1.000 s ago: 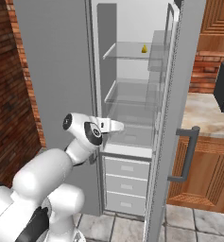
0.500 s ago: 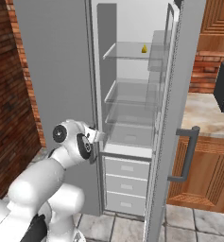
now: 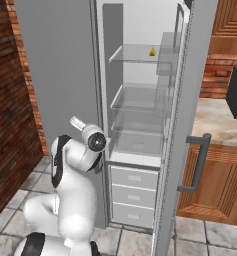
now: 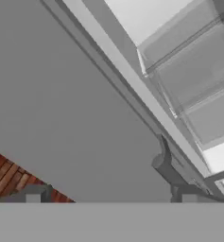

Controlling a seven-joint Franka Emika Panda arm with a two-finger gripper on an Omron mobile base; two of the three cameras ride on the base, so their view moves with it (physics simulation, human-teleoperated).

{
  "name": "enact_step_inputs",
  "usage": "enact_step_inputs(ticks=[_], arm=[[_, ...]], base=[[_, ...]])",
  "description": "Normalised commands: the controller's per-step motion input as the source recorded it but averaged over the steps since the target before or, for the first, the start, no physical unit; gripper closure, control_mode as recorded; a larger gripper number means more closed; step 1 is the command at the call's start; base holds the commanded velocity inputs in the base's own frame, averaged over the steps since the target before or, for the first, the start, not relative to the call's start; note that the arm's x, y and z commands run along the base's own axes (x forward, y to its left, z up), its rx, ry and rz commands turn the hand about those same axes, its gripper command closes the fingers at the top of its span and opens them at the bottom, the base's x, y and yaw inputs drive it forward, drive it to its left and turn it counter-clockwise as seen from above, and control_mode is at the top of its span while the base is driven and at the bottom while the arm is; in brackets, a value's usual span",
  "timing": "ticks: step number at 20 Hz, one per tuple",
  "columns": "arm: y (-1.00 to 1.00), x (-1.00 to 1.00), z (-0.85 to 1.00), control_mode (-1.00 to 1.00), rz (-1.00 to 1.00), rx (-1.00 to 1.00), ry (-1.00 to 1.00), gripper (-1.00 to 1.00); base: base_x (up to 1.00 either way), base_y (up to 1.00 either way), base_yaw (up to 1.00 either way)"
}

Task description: There is a bowl on the dining counter. Grab a lemon wedge from the fridge and place it in the bowl. Then get the liquor bottle and glass cup from the cabinet and place them next to the bowl.

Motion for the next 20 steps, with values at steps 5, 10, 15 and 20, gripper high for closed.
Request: enact_step_inputs(ticks=[5, 10, 15, 20], arm=[[0.0, -0.45, 0.64, -1.0, 0.12, 0.19, 0.06, -1.0], [0.01, -0.61, 0.76, -1.0, 0.05, 0.02, 0.0, -1.0], [0.05, -0.68, 0.84, -1.0, 0.0, 0.0, 0.0, -1.0], [0.02, -0.71, 0.81, -1.0, 0.0, 0.0, 0.0, -1.0]], base=[[0.0, 0.0, 0.0], [0.0, 0.0, 0.0], [0.0, 0.0, 0.0], [0.0, 0.0, 0.0]])
